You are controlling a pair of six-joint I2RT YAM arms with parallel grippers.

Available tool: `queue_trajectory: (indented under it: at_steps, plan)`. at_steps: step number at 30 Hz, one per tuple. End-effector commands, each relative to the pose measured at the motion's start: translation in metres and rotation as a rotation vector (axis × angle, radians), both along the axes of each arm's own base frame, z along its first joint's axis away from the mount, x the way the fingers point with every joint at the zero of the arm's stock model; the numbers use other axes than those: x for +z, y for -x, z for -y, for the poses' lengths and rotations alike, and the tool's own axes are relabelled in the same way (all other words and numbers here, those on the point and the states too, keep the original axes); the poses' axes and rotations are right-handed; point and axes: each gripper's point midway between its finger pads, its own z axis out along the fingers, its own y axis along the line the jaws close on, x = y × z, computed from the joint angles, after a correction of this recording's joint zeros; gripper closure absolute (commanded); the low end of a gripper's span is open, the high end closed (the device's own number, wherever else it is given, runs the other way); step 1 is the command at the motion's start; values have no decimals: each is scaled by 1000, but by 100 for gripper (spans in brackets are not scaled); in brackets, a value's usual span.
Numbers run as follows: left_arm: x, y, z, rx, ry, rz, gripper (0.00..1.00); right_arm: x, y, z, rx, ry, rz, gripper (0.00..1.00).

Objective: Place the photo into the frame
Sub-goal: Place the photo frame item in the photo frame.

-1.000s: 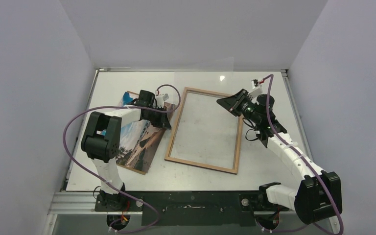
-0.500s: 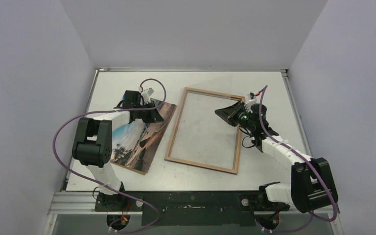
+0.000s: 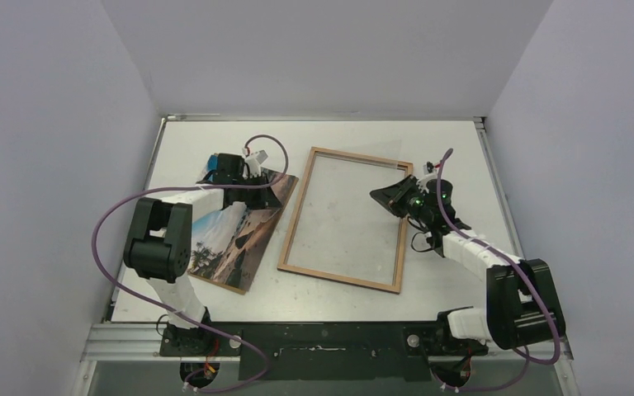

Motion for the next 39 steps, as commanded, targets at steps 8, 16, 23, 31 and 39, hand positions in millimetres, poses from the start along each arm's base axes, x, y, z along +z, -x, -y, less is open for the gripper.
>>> queue_trajectory:
  at_steps: [8,16,23,31,39]
  plan:
    - [-1,6,17,-82,-22,34,86,-16,-9,11,-8,66,45,95]
    - [-3,6,27,-107,-35,41,76,-32,-4,19,-10,80,13,95]
    - [-6,7,30,-119,-49,42,72,-41,-3,22,-9,78,2,95]
    - [-9,7,33,-125,-54,38,74,-51,-2,26,-19,81,-16,95]
    - [-8,7,36,-131,-54,42,78,-60,1,33,-40,90,-33,95]
